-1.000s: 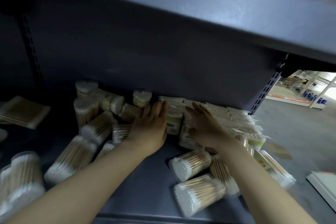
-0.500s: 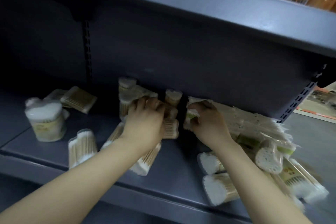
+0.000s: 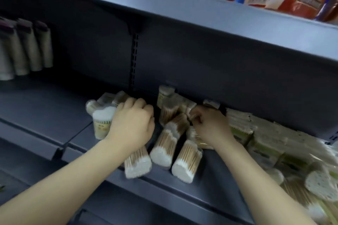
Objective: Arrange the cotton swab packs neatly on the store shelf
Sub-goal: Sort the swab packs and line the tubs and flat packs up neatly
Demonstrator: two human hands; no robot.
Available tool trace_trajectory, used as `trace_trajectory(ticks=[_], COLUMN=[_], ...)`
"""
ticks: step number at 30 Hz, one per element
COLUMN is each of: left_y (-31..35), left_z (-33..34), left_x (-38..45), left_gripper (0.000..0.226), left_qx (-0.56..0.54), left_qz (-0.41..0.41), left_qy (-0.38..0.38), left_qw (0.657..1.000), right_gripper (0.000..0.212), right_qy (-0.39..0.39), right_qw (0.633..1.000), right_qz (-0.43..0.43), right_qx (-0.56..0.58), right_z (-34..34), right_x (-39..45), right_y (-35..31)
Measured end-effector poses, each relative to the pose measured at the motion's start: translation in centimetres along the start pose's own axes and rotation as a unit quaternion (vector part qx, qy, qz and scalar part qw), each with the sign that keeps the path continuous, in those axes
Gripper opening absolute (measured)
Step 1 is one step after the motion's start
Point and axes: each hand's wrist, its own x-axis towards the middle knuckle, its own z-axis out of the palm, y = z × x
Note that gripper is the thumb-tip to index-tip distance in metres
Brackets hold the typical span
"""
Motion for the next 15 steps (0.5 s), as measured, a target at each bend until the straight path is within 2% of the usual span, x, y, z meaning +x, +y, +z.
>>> trace_trajectory(ticks=[1, 4, 7, 15], left_y=[-0.6, -2.5, -4.6, -8.0], left_z=[-0.3, -0.9, -1.0, -0.2], left_x=[-0.1, -0.3, -0.5, -1.0], left_gripper=[0.023, 0.005, 0.016, 0.025], left_qx=[0.003, 0.011, 0.014, 0.004], left_qz=[-0.007, -0.038, -0.063, -0.066], left_qy=[0.005, 0.012, -0.012, -0.024], left_qw=[1.0, 0.999, 0.998, 0.998], right_gripper=[0.024, 0.025, 0.028, 0.039], right_qy=[-0.002, -0.008, -0.01, -0.066], right_qw=[1.0, 0.999, 0.998, 0.992], right_qz=[-0.005, -0.02, -0.036, -0.086], right_qx=[0.01, 0.038, 0.052, 0.064], right_z=[0.2, 0.6, 1.4, 4.3], right_x=[0.3, 1.4, 2.6, 6.0], right_y=[-0.5, -2.3, -4.3, -7.5])
